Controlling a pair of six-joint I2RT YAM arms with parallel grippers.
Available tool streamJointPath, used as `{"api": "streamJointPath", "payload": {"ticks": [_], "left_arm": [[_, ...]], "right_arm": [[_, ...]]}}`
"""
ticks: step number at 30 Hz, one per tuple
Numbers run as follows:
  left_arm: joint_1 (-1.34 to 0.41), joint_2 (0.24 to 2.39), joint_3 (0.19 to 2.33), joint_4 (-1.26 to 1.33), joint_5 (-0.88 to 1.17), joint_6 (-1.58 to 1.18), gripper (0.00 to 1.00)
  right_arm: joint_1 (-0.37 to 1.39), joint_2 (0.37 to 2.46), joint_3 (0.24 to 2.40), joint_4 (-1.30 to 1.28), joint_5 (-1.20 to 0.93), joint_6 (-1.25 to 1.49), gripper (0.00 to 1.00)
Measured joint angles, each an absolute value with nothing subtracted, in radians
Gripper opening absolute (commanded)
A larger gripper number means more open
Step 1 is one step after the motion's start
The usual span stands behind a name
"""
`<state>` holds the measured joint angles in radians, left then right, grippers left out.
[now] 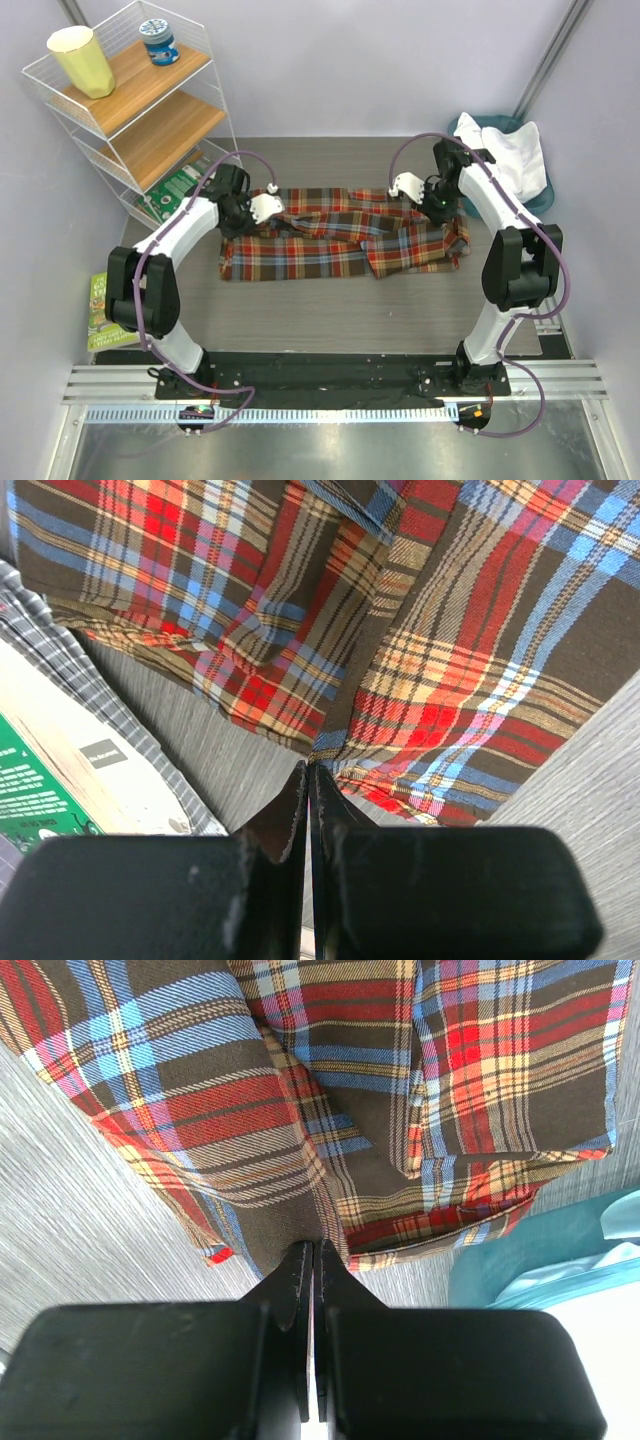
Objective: Fold and stack the long sleeve shirts
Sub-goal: Fold the shirt
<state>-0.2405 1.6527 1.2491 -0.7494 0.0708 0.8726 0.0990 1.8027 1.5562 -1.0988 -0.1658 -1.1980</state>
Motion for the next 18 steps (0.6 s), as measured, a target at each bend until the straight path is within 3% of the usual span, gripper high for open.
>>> {"api": "streamJointPath", "payload": {"ticks": [18], "left_arm": [[-0.241,1.719,1.291,-0.694,0.056,0.873,0.0]], "right_arm": [[0.069,1.834,1.556,-1.077,-0.163,-1.184,0.01]]}}
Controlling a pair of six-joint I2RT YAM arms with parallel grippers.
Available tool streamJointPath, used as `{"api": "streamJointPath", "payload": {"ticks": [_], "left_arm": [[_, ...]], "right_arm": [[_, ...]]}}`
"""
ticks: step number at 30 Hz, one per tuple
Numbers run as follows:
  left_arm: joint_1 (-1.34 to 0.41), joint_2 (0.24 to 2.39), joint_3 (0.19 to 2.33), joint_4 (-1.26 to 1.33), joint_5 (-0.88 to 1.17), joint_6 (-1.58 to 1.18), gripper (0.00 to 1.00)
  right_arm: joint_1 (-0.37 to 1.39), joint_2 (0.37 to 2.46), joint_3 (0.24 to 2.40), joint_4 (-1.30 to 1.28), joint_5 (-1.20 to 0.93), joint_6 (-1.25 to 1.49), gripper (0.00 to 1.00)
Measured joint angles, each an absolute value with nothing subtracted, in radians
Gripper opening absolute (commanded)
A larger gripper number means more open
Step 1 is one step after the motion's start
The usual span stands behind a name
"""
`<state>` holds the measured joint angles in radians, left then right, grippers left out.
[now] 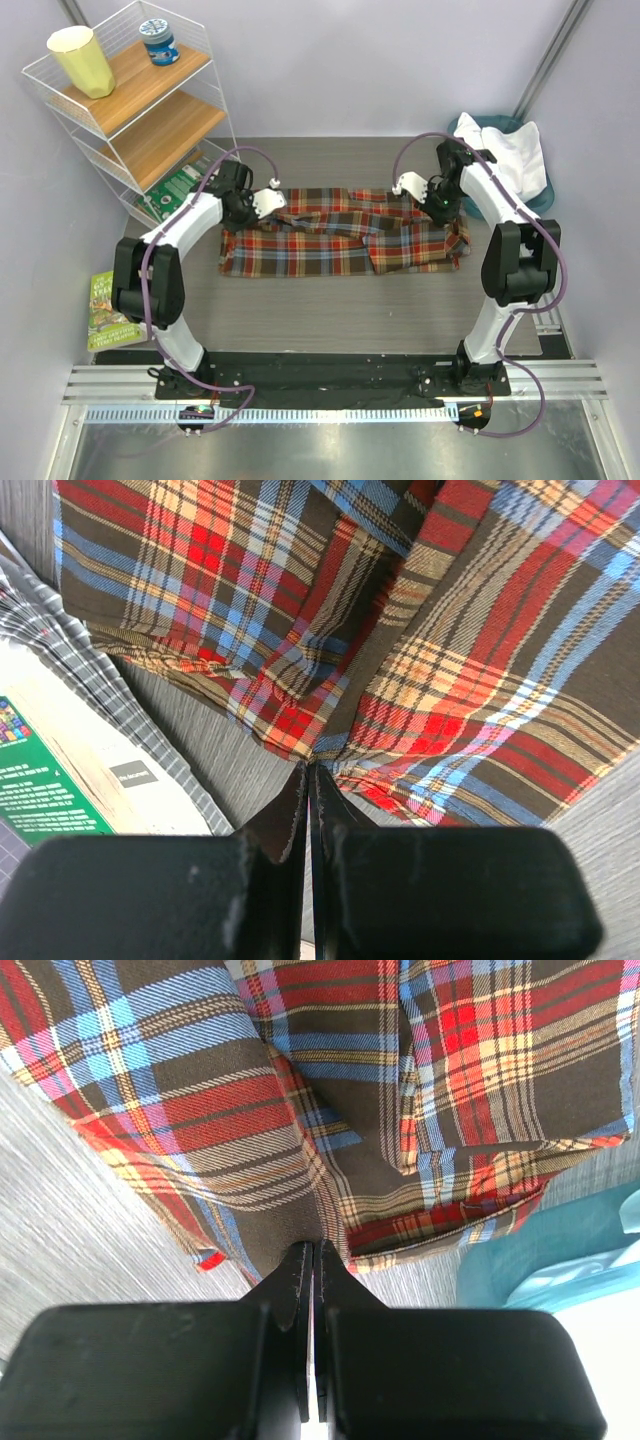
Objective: Fold and stack the long sleeve shirts
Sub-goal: Fold the shirt
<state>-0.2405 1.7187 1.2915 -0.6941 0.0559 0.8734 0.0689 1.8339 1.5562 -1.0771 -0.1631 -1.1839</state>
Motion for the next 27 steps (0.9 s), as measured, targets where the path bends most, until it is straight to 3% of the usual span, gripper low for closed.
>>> {"api": "streamJointPath", "payload": {"ticks": [2,4,5,6,9,11,14,19,27], "left_arm": [[-0.241,1.722,1.286,-0.684,0.048,0.873,0.06],[-0.241,1.726,1.285,-0.678,0.041,0.87,0.17],[-0.241,1.729,1.285,-0.673,0.036,0.868,0.34],[-0.241,1.733,1.285,-0.667,0.031,0.861,0.4],[-0.236,1.74,1.291,-0.669,0.028,0.818,0.51],[-0.23,1.739,1.311,-0.684,0.043,0.779,0.57],[-0.226,1.716,1.35,-0.703,0.099,0.709,0.61],[-0.28,1.619,1.371,-0.734,0.187,0.64,0.59],[-0.489,1.664,1.33,-0.738,0.217,0.558,0.54]], "right_arm": [[0.069,1.842,1.556,-1.07,-0.162,-1.174,0.01],[0.069,1.851,1.557,-1.062,-0.159,-1.159,0.17],[0.069,1.856,1.557,-1.054,-0.155,-1.148,0.25],[0.069,1.861,1.557,-1.048,-0.153,-1.135,0.39],[0.069,1.885,1.585,-1.045,-0.142,-1.069,0.51],[0.067,1.891,1.618,-1.047,-0.141,-1.011,0.54],[0.049,1.891,1.691,-1.048,-0.15,-0.923,0.52],[0.01,1.846,1.737,-1.063,-0.189,-0.822,0.43],[0.01,1.694,1.433,-1.082,-0.242,-0.747,0.36]]}}
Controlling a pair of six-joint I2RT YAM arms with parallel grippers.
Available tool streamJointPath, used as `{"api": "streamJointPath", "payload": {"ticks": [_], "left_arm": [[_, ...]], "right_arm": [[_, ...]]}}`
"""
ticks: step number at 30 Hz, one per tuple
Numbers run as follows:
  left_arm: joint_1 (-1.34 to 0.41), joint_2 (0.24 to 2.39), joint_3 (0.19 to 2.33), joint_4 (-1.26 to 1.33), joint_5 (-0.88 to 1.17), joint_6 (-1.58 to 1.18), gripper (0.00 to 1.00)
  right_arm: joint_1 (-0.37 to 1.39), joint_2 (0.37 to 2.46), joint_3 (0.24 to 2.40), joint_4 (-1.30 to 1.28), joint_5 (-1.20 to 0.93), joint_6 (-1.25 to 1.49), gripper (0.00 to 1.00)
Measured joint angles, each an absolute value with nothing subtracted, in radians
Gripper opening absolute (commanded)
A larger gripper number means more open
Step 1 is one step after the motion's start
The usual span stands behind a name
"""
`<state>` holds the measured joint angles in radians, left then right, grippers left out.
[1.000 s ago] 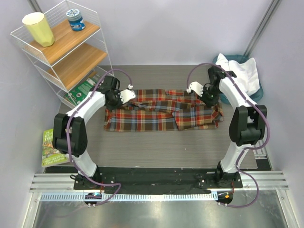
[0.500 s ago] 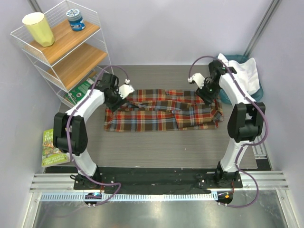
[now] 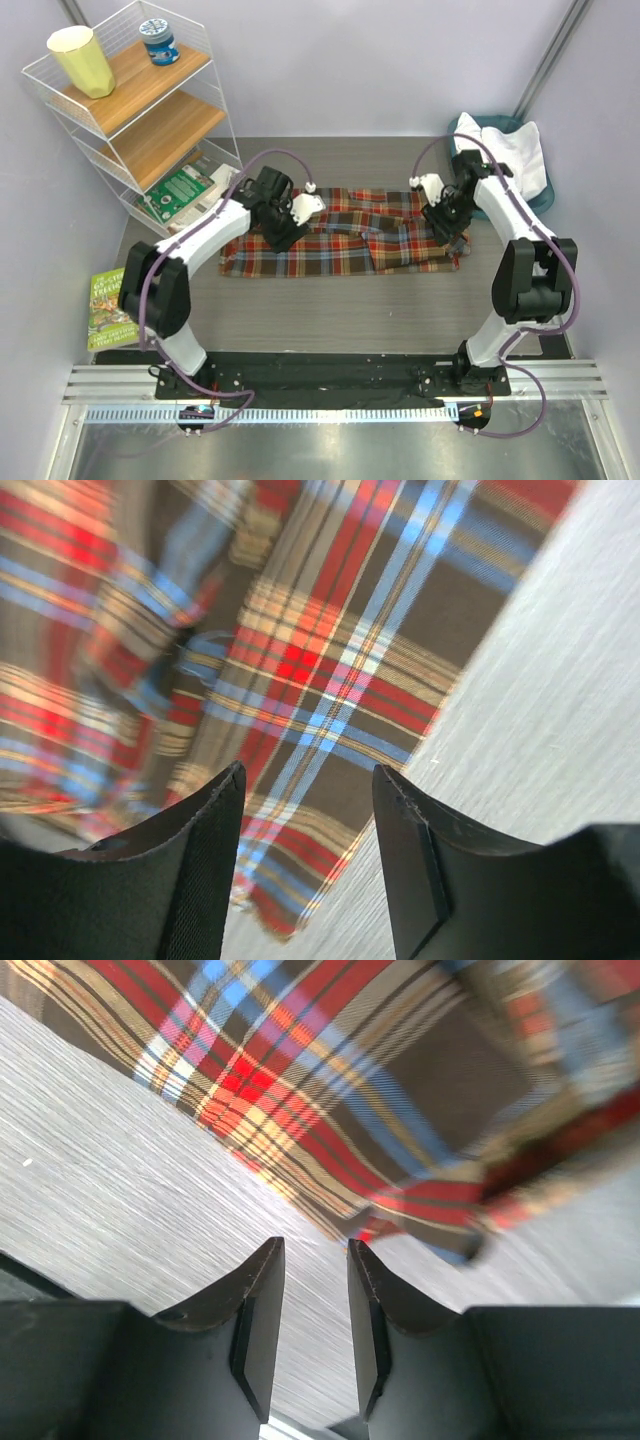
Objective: Fold and stack the long sleeve shirts
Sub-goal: Fold the shirt
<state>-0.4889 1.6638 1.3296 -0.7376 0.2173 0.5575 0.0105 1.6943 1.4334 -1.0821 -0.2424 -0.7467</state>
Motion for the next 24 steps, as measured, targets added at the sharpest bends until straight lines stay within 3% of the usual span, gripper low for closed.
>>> {"api": "streamJointPath", "payload": {"ticks": [9,19,24], "left_arm": [[-0.469,1.904,1.292,-0.723,0.111,0.513,0.47],[-0.507,1.775,1.114,-0.718,0.097,0.551,0.44],[-0.523,1.71,1.042,-0.756,0.106,0.564,0.5]], "right_arm": [[0.012,1.798,1.265,-0.909,-0.213,-0.693,0.32],[0.012,1.734,1.066,-0.828,-0.181,-0.705,0.32],[0.012,1.607,0.981,-0.906,-0.2,-0.709,0.36]]}}
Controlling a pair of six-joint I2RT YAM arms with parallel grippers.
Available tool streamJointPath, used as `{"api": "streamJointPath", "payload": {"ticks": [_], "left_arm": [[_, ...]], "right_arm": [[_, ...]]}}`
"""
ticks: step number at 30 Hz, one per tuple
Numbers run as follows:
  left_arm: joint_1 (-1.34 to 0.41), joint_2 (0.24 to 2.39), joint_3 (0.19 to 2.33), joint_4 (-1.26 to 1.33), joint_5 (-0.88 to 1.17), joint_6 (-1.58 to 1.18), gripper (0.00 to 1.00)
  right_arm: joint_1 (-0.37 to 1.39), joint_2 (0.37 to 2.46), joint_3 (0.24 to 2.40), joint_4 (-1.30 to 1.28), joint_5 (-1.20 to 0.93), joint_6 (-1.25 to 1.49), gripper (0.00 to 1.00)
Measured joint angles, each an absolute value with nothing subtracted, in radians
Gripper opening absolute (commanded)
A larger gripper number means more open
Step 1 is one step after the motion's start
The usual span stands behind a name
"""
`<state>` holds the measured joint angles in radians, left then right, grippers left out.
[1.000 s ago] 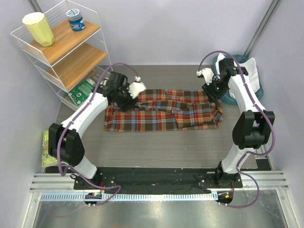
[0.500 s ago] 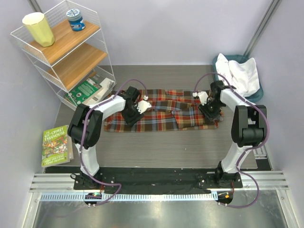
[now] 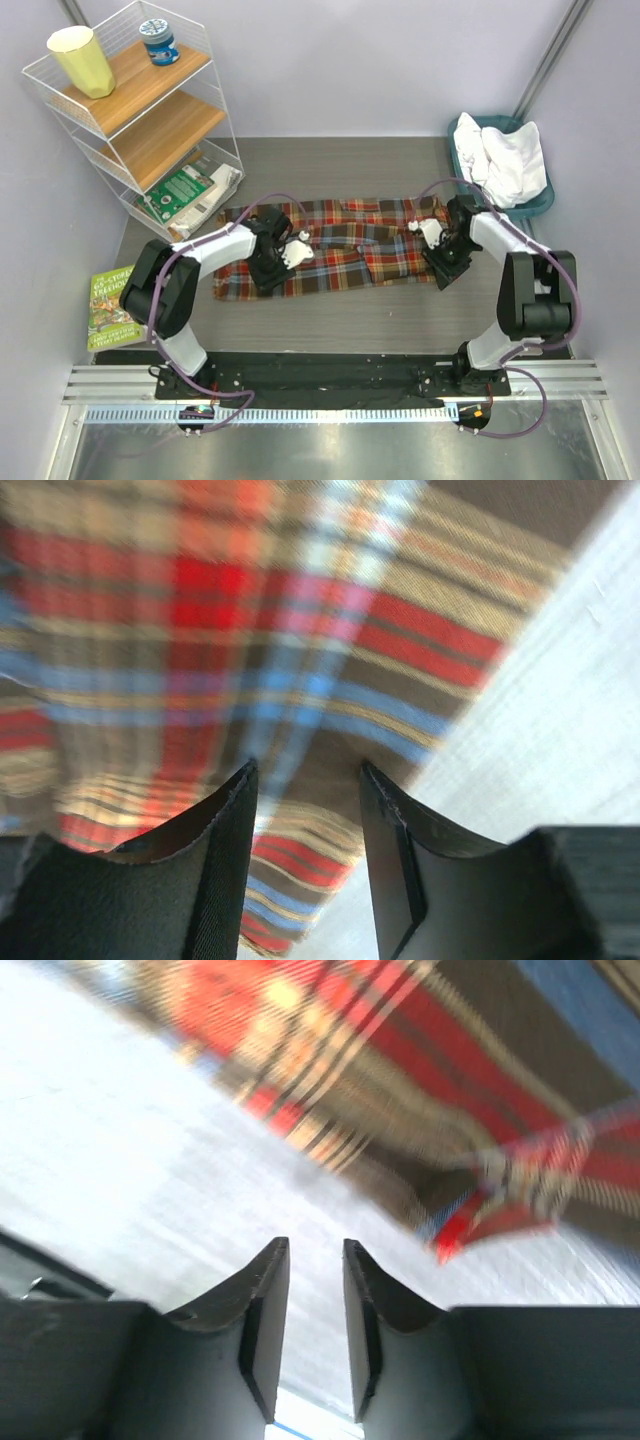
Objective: Fold and stack the long sleeve shirts
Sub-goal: Fold the shirt
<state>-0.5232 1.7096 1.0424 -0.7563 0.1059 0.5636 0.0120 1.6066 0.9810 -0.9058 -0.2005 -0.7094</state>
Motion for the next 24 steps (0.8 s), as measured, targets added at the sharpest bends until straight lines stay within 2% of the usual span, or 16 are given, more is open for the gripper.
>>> {"api": "streamJointPath", "payload": {"ticks": [3,8,15,24], "left_arm": [[-0.523,1.677,1.025,-0.806,0.126,0.57,0.57],[-0.523,1.599,1.046,-0.846,0.175,0.576,0.62],[-0.523,1.544,1.139,-0.847,0.244,0.537,0.7],[-0.523,1.543,1.143,-0.845,0.274,0.498,0.72]], "right_arm": [[0.012,1.504,0.987,-0.954,-0.24,-0.701,0.45],[0.012,1.414,1.048,-0.972,-0.308,-0.66,0.47],[0.012,1.514,1.06,-0.905,-0.306,-0.618,0.63],[0.012,1.641,1.06,-0.821,-0.273,-0.532,0.65]]}}
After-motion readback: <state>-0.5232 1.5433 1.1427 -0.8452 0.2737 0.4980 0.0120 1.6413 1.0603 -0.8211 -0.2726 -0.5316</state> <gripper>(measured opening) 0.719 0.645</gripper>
